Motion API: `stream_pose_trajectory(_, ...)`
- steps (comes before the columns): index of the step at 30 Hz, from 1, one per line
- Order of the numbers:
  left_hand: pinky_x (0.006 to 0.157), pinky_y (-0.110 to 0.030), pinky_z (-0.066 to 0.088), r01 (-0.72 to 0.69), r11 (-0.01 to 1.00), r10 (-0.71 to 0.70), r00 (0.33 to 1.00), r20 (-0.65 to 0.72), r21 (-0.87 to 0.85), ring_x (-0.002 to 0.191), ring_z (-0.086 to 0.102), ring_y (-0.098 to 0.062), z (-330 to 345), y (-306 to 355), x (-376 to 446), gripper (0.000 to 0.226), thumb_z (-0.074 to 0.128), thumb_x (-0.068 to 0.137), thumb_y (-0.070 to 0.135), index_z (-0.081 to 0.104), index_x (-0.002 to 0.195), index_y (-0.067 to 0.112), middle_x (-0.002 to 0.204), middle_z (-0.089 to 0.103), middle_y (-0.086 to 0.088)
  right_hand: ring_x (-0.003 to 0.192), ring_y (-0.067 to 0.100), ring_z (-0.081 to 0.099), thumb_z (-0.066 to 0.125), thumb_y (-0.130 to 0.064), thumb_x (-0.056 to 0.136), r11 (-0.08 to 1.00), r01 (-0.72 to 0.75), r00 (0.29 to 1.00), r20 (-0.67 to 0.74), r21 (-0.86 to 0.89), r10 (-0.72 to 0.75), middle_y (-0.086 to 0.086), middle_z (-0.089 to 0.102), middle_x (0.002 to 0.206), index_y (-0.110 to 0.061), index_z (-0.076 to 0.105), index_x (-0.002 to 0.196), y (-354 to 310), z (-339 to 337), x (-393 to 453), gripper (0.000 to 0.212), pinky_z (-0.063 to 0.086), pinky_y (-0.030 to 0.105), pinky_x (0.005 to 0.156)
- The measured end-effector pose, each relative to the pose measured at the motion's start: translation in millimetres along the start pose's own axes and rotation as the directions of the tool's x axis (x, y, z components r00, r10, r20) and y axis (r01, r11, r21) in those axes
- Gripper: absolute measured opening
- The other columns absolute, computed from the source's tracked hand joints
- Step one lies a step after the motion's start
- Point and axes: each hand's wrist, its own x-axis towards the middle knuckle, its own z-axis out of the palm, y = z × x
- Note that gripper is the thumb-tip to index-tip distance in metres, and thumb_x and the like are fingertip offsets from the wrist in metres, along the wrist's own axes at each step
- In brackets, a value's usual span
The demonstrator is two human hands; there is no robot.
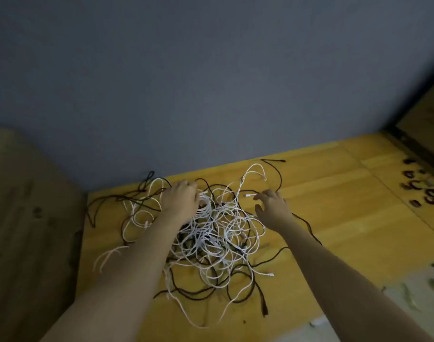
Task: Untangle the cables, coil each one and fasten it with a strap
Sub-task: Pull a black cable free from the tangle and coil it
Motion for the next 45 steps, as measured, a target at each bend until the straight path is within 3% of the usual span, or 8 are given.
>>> stream_pose_trajectory(8, 0.076, -0.039, 0.047, 0.087, 0.996, -0.087, 0.986, 0.140, 0.004, 0.103, 0.055, -0.028, 76.5, 79.8, 107.4, 0.029, 0.037, 0.101, 0.030, 0.054, 0.116, 0.012, 0.113, 0.057, -0.008, 0.126, 0.031, 0.039, 0.049, -0.019, 0.093, 0.993, -0.083, 0.996, 0.032, 0.089, 0.081, 0.008, 0.047, 0.135, -0.018, 0.056, 0.127, 119.5, 14.5, 110.5, 0.035, 0.035, 0.042, 0.099)
stream_pose_trajectory(14, 0.077, -0.041, 0.048, 0.157, 0.986, -0.147, 0.980, 0.137, -0.062, 0.103, 0.054, -0.029, 110.6, 128.3, 155.6, 0.024, 0.039, 0.099, 0.027, 0.054, 0.112, 0.013, 0.111, 0.054, -0.009, 0.132, 0.037, 0.032, 0.041, -0.027, 0.100, 0.976, -0.155, 0.977, 0.166, 0.151, 0.130, 0.016, 0.032, 0.148, -0.010, 0.023, 0.149, 171.5, 30.4, 183.0, 0.055, 0.034, 0.049, 0.105)
stream_pose_trajectory(21, 0.087, -0.042, 0.046, 0.255, 0.953, -0.226, 0.958, 0.175, -0.166, 0.110, 0.051, -0.030, 114.1, 142.3, 169.5, 0.029, 0.038, 0.100, 0.025, 0.052, 0.120, 0.009, 0.118, 0.054, -0.011, 0.095, 0.034, 0.059, 0.035, -0.022, 0.103, 0.758, -0.263, 0.963, 0.207, 0.596, 0.171, 0.018, 0.064, 0.111, -0.007, 0.058, 0.118, 157.8, 43.6, 225.6, 0.031, 0.046, 0.038, 0.076)
stream_pose_trajectory(27, 0.096, -0.041, 0.040, 0.199, 0.934, -0.204, 0.979, 0.015, -0.296, 0.129, 0.042, -0.031, 84.4, 155.5, 181.7, 0.058, 0.041, 0.100, 0.028, 0.019, 0.151, 0.010, 0.145, 0.040, -0.013, 0.080, 0.030, 0.063, 0.040, -0.018, 0.102, 0.826, 0.225, 0.961, -0.257, 0.517, -0.101, 0.011, 0.070, 0.095, -0.008, 0.062, 0.116, 134.9, -8.6, 212.0, 0.028, 0.041, 0.032, 0.059)
stream_pose_trajectory(31, 0.111, -0.040, 0.025, 0.031, 0.924, -0.074, 0.992, -0.099, -0.381, 0.143, 0.022, -0.028, 46.3, 165.2, 201.7, 0.056, 0.045, 0.100, 0.031, 0.026, 0.149, 0.012, 0.156, 0.024, -0.011, 0.078, 0.027, 0.061, 0.045, -0.015, 0.100, 0.767, 0.480, 0.875, -0.299, 0.427, -0.381, 0.010, 0.070, 0.096, -0.005, 0.066, 0.108, 118.0, -60.5, 206.7, 0.024, 0.036, 0.028, 0.061)
stream_pose_trajectory(35, 0.082, -0.033, 0.037, -0.001, 0.881, -0.063, 0.991, -0.120, -0.473, 0.103, 0.057, -0.029, 1.0, 158.0, 207.3, 0.028, 0.045, 0.101, 0.030, 0.060, 0.099, 0.006, 0.103, 0.064, -0.015, 0.070, 0.012, 0.050, 0.046, -0.015, 0.100, 0.733, 0.532, 0.839, -0.380, 0.425, -0.389, 0.008, 0.067, 0.094, -0.004, 0.066, 0.103, 96.8, -122.1, 203.1, 0.023, 0.034, 0.020, 0.061)
stream_pose_trajectory(41, 0.067, -0.013, 0.042, -0.137, 0.567, -0.091, 0.970, -0.227, -0.812, 0.061, 0.058, 0.000, -74.8, 148.8, 184.5, 0.030, 0.043, 0.101, 0.024, 0.054, 0.076, 0.010, 0.064, 0.064, 0.008, 0.075, -0.012, 0.052, 0.043, -0.022, 0.102, 0.629, 0.478, 0.760, -0.648, 0.613, 0.055, -0.012, 0.059, 0.089, -0.010, 0.063, 0.106, 68.5, -219.7, 199.2, 0.024, 0.038, 0.006, 0.068)
stream_pose_trajectory(45, 0.048, -0.028, 0.035, -0.198, 0.368, -0.129, 0.957, -0.261, -0.909, 0.046, 0.034, -0.007, -101.5, 148.0, 163.9, 0.030, 0.041, 0.102, 0.028, 0.048, 0.074, 0.019, 0.048, 0.039, 0.013, 0.063, 0.001, 0.047, 0.040, -0.034, 0.102, 0.590, 0.330, 0.842, -0.512, 0.737, 0.170, -0.008, 0.051, 0.071, -0.006, 0.061, 0.097, 49.3, -212.9, 191.2, 0.035, 0.037, 0.016, 0.059)
